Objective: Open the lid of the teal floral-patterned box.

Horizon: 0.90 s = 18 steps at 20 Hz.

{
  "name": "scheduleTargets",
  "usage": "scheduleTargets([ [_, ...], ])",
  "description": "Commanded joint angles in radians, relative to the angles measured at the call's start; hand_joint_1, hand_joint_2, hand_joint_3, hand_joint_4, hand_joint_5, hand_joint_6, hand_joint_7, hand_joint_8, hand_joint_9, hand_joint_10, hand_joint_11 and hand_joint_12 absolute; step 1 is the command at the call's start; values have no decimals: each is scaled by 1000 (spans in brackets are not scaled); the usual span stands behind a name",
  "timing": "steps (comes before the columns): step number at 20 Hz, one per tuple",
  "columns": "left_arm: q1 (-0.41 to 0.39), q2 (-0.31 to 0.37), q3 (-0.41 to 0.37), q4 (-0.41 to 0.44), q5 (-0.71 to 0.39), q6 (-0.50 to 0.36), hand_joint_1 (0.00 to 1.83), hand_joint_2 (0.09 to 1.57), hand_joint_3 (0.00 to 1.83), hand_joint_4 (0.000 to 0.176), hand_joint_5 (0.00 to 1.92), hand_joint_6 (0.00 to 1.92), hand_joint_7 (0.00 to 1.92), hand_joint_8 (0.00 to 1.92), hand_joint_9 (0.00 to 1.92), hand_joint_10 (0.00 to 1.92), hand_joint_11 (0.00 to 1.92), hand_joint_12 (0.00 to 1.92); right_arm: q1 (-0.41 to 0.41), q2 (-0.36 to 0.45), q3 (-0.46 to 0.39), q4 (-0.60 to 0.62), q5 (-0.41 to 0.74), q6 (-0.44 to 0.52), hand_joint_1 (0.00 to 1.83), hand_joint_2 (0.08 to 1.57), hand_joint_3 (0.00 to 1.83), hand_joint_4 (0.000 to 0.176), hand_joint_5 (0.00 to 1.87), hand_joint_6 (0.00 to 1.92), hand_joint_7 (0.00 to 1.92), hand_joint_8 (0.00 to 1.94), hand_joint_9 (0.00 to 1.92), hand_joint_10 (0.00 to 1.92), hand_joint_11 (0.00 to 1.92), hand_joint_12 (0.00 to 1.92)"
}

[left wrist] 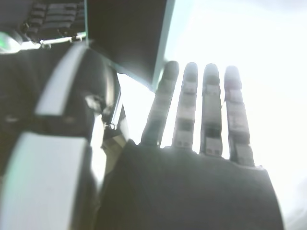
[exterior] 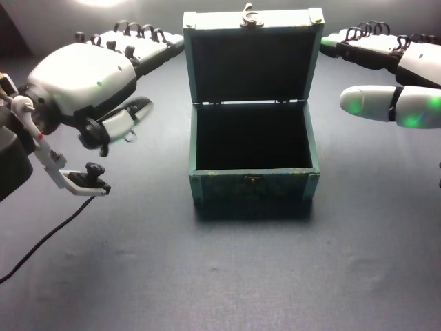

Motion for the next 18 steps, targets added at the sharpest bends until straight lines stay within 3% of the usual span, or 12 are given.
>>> scheduleTargets([
  [1, -15, -1, 4, 0, -122, 8, 972, 1534, 4, 0, 110, 1, 115, 6, 95, 6, 2, 317, 17, 2, 7, 30, 113, 9, 0, 1208, 0, 0, 163, 13, 102, 8, 46, 8, 54, 19],
  [2, -17, 0, 6, -7, -121, 16, 1030, 1530, 1, 0, 109, 1, 107, 3, 89, 4, 0, 288, 18, 2, 10, 30, 105, 9, 0, 1211, 0, 0, 162, 11, 95, 4, 41, 5, 52, 18],
  [3, -19, 1, 9, -18, -119, 26, 960, 1531, 2, 0, 111, 1, 112, 3, 96, 4, 4, 284, 18, 3, 16, 30, 95, 9, 0, 1214, 0, 0, 171, 14, 102, 6, 48, 8, 58, 21],
  [4, -20, 4, 12, -32, -117, 39, 694, 1511, 0, 0, 124, 3, 130, 6, 117, 8, 24, 293, 18, 3, 20, 30, 87, 9, 0, 1239, 6, 0, 178, 13, 112, 9, 65, 12, 78, 30],
  [5, -20, 5, 14, -45, -114, 49, 809, 1520, 19, 0, 119, 4, 125, 4, 114, 3, 14, 291, 18, 4, 23, 30, 80, 9, 0, 1255, 12, 0, 179, 12, 115, 9, 72, 14, 85, 33],
  [10, -21, 16, 24, -87, -107, 74, 576, 1537, 18, 0, 84, 0, 103, 0, 95, 2, 0, 239, 19, 19, 29, 33, 64, 9, 0, 1273, 13, 0, 181, 7, 134, 7, 82, 7, 56, 20],
  [12, -17, 31, 19, -107, -114, 89, 725, 1537, 14, 0, 95, 1, 119, 2, 109, 3, 8, 254, 19, 36, 28, 41, 63, 9, 0, 1243, 0, 0, 179, 4, 121, 1, 66, 0, 40, 13],
  [13, -6, 44, 11, -122, -135, 92, 756, 1533, 12, 0, 95, 1, 122, 1, 111, 2, 8, 257, 19, 48, 22, 50, 63, 3, 0, 1238, 0, 0, 179, 4, 121, 1, 66, 0, 40, 13],
  [15, 37, 87, -34, -154, -239, 92, 1048, 1490, 48, 0, 114, 2, 108, 3, 83, 3, 5, 236, 19, 76, -16, 90, 94, -41, 0, 1247, 0, 0, 151, 0, 109, 0, 60, 3, 101, 41],
  [17, 83, 138, -100, -154, -358, 90, 788, 1513, 89, 0, 102, 3, 100, 3, 85, 6, 9, 253, 7, 103, -65, 135, 169, -68, 0, 1270, 9, 0, 163, 5, 127, 10, 65, 7, 35, 12],
  [18, 119, 172, -147, -148, -446, 89, 826, 1500, 111, 0, 90, 1, 93, 1, 65, 1, 1, 175, -17, 118, -99, 165, 249, -73, 0, 1279, 12, 0, 168, 7, 131, 11, 69, 8, 38, 14],
])
